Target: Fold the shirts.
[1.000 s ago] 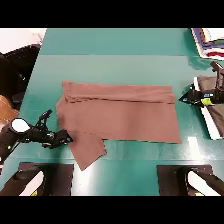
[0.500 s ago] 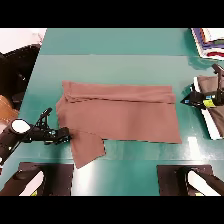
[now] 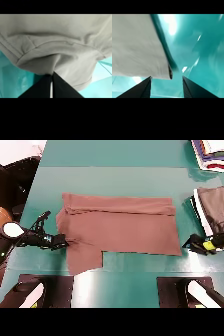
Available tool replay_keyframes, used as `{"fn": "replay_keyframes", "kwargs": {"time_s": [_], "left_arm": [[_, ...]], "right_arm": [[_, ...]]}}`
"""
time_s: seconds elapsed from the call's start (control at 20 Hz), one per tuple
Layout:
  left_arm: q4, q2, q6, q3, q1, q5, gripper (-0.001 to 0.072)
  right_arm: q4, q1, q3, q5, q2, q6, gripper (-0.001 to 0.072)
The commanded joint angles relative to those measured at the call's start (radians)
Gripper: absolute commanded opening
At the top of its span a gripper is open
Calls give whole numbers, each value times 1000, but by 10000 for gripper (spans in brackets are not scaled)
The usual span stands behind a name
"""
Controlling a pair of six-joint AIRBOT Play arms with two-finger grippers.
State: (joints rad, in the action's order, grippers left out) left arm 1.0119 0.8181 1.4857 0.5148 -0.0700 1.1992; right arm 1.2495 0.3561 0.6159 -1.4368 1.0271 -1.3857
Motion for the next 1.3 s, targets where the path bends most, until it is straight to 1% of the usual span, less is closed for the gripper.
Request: {"fn": "replay_keyframes", "kwargs": {"time_s": [0.0,0.15,0.2,0.3,0.35,0.4,0.5,0.55,0.6,0.65,0.75,0.8,0.85,0.9,1.0,1.15,1.25], "left_arm": [[6,-1,-2,16,0,-16,26],[14,-1,-2,16,0,-10,27],[19,-1,-2,16,0,-1,26],[60,-1,-2,17,0,50,25],[85,-1,-2,18,0,85,24],[113,-1,-2,18,0,124,25],[154,-22,-1,17,0,190,24],[172,-68,3,17,0,206,23],[193,-124,34,17,0,220,23],[196,-180,62,18,0,241,23],[169,-256,98,43,0,323,23],[152,-263,106,69,0,351,23],[135,-259,105,101,0,351,23],[132,-249,104,130,0,321,23],[134,-188,76,194,0,211,23],[139,-12,18,277,0,68,24],[120,137,-13,332,0,-61,25]], "right_arm": [[-55,-11,-68,33,53,0,447],[-77,-100,-58,77,92,0,422],[-70,-135,-48,74,102,0,327],[-68,-188,-22,73,106,0,86],[-68,-208,-1,59,105,0,18],[-64,-225,22,32,105,0,17],[10,-254,64,-42,79,0,17],[64,-264,78,-76,46,0,17],[115,-266,85,-106,2,0,17],[151,-266,89,-133,-43,0,17],[196,-266,89,-164,-132,0,17],[193,-266,89,-159,-171,0,16],[185,-268,89,-145,-195,-1,16],[164,-278,89,-119,-206,-1,15],[143,-312,121,-59,-171,-6,14],[130,-362,249,9,-32,-10,15],[130,-379,365,77,83,-60,15]]}}
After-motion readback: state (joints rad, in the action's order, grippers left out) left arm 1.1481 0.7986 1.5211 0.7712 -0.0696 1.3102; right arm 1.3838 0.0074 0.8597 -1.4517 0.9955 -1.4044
